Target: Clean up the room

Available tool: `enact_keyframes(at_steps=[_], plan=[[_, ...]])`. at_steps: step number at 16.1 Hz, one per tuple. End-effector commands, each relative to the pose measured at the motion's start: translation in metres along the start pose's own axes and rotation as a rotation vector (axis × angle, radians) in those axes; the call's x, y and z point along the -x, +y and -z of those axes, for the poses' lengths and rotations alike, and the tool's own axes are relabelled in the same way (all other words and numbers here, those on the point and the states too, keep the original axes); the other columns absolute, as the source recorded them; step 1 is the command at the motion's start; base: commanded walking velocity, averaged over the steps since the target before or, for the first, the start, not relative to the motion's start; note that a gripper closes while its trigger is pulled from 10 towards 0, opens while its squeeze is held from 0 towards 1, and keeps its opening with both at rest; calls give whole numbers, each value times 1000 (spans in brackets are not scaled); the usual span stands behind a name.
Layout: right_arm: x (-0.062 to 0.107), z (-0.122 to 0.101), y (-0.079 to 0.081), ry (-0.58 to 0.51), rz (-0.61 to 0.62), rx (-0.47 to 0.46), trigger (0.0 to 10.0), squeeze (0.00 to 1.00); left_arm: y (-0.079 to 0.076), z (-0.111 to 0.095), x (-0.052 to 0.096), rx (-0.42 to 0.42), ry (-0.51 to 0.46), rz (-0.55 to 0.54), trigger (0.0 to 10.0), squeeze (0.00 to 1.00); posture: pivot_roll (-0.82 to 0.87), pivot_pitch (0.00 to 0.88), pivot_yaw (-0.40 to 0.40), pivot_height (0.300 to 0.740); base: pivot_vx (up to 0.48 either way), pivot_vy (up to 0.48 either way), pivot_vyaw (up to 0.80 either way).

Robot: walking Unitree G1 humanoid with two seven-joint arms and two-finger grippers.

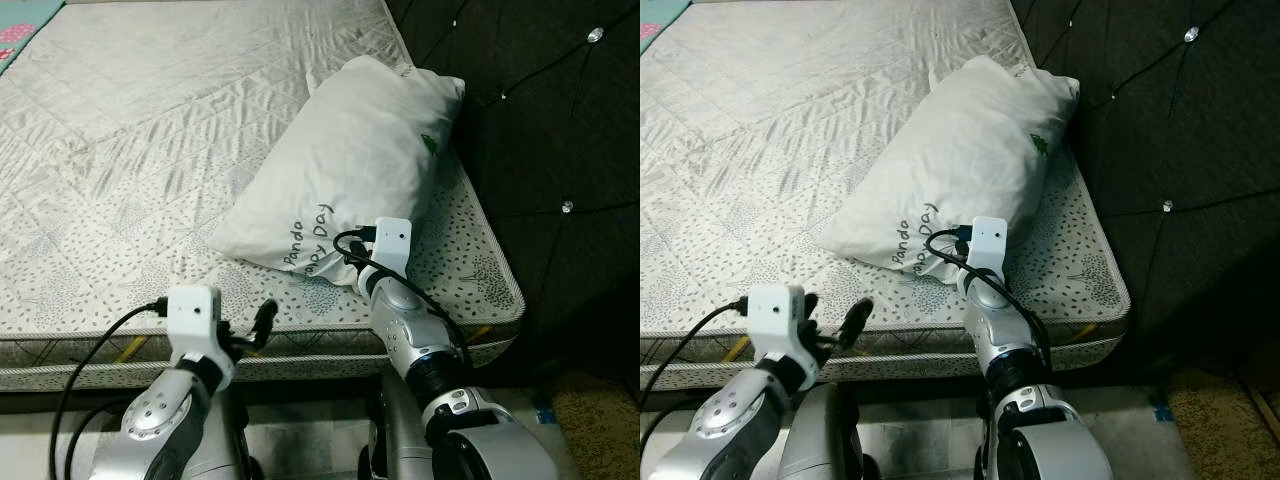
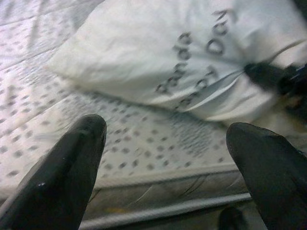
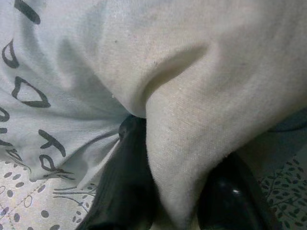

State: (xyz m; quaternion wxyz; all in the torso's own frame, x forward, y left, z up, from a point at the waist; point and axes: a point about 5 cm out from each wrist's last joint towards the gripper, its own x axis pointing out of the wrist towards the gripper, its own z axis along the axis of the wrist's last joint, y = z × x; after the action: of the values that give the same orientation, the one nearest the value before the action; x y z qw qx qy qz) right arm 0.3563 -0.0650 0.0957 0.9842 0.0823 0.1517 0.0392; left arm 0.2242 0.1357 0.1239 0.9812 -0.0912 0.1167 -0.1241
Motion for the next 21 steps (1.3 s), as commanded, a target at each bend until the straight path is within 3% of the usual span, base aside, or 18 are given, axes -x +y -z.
enact_keyframes(at_steps=[1,7,10,12,21], plan=[[-2,-15,21,-44,-59,-16,0,0,-4,-5,1,4,-26,34,10000,0,3,104,-20,580,0,0,0],[-9,-37,17,-108,-43,11,0,0,-5,-4,-1,-12,-23,51,10000,0,11,87,-24,580,0,0,0],[-11,-42,11,-133,-29,74,0,0,-4,-6,-2,-15,-33,48,10000,0,13,77,-29,580,0,0,0],[-16,-57,-21,-146,90,66,0,0,-3,-6,-3,-16,-40,38,10000,0,11,70,-31,580,0,0,0],[-13,-127,-97,-287,300,117,0,0,-1,-6,-5,-23,-46,30,10000,0,12,52,-29,580,0,0,0]])
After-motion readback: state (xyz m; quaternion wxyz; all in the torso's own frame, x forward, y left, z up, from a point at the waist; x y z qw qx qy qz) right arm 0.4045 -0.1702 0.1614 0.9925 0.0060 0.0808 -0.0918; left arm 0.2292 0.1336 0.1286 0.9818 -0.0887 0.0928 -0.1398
